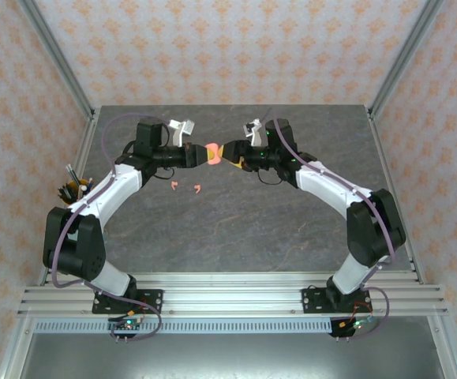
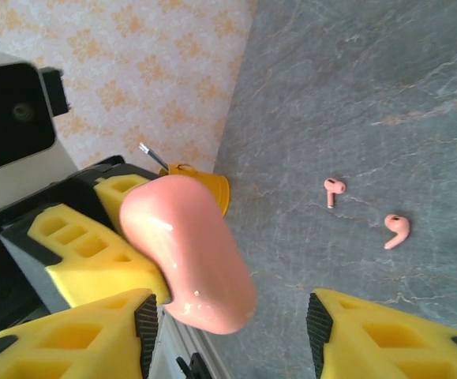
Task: Insert the wireless bluetooth earbuds into the charging case
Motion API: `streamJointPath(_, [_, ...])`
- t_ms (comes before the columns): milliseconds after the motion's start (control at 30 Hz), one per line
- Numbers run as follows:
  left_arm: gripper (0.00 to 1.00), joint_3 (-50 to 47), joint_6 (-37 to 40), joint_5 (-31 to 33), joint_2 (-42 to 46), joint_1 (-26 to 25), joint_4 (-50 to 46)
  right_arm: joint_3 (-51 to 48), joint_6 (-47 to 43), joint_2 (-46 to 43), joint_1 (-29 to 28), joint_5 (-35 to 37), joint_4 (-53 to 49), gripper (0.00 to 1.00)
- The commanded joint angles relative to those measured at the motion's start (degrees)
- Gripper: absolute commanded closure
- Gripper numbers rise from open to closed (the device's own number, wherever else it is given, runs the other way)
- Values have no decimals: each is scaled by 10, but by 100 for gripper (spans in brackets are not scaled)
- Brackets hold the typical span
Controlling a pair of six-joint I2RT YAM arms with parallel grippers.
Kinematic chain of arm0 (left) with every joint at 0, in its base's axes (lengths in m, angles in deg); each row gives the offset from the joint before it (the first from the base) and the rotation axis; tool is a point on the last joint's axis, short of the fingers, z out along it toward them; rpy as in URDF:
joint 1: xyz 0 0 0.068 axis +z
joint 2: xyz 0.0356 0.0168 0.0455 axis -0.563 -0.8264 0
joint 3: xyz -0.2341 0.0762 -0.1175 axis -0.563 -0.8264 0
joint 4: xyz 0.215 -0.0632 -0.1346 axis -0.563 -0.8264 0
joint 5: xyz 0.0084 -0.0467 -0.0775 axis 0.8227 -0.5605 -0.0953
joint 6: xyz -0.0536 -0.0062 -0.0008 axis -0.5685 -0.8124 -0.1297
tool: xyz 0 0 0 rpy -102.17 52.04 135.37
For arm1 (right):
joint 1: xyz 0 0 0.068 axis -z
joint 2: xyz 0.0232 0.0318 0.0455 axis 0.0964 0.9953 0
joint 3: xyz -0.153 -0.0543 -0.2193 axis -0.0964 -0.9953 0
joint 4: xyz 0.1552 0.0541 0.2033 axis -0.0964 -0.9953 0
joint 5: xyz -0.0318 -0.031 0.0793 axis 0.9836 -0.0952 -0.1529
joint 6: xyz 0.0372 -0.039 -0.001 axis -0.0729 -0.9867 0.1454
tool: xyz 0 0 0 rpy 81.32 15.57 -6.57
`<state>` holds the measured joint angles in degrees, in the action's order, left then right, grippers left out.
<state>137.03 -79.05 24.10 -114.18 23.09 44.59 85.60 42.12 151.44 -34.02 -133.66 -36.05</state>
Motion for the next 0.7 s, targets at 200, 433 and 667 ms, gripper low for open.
streamJointPath(200, [100,30,13,-15,-8,5,-3,22,-13,15,-3,2,1,47])
streamJointPath(433, [100,34,12,-19,-1,5,-5,8,-14,48,2,24,2,50])
streamJointPath(667, [100,32,10,-26,10,5,-5,-17,14,61,21,32,41,51])
